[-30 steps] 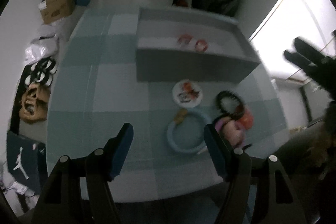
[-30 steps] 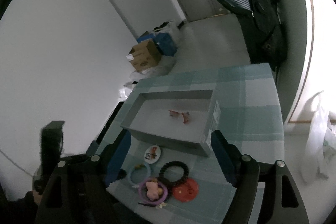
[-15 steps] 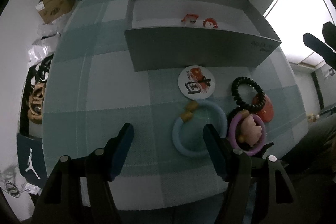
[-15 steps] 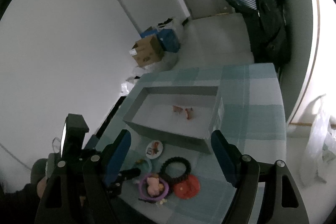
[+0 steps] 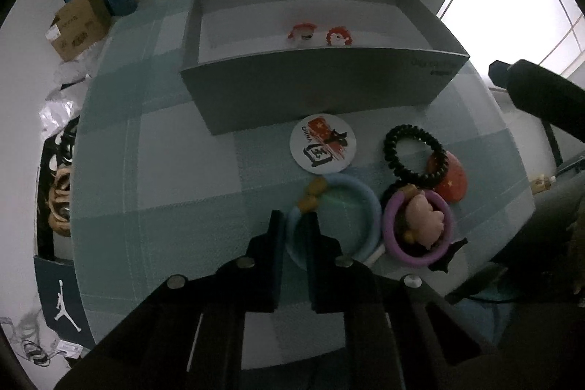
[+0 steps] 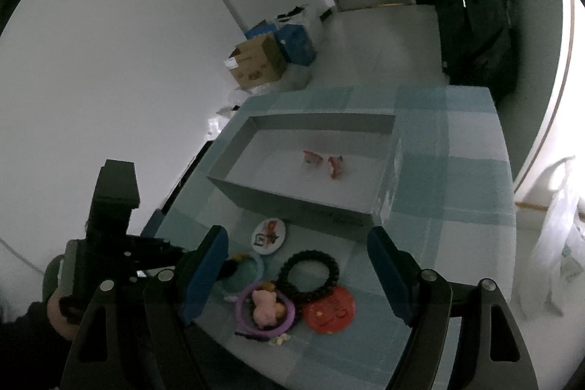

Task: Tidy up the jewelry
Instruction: 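Close the left tool on the light-blue ring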

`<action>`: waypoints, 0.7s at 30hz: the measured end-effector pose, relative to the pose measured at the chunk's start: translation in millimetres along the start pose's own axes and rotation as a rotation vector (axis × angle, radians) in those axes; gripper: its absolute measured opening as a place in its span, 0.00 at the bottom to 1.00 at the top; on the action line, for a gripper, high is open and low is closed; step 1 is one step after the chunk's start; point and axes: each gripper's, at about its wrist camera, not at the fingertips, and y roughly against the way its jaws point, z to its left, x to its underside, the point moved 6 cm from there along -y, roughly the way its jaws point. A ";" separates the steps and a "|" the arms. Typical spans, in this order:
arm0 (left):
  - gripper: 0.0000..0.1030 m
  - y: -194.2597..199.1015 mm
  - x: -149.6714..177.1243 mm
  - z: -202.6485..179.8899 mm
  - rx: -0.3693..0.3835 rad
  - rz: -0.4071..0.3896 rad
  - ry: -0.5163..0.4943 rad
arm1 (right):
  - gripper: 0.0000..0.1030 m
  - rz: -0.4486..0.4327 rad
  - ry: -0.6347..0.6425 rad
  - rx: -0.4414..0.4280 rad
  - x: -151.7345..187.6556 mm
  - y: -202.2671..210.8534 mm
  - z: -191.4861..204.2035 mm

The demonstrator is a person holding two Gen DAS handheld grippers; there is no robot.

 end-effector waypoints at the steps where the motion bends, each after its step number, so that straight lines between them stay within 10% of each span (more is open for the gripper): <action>1: 0.06 1.0 0.5 1.4 0.011 0.000 0.009 | 0.76 0.002 -0.003 0.000 -0.2 -1.1 -0.7; 21: 0.03 23.8 -6.7 27.7 0.075 -0.071 0.075 | 0.76 0.062 -0.005 0.002 -1.0 -33.5 8.6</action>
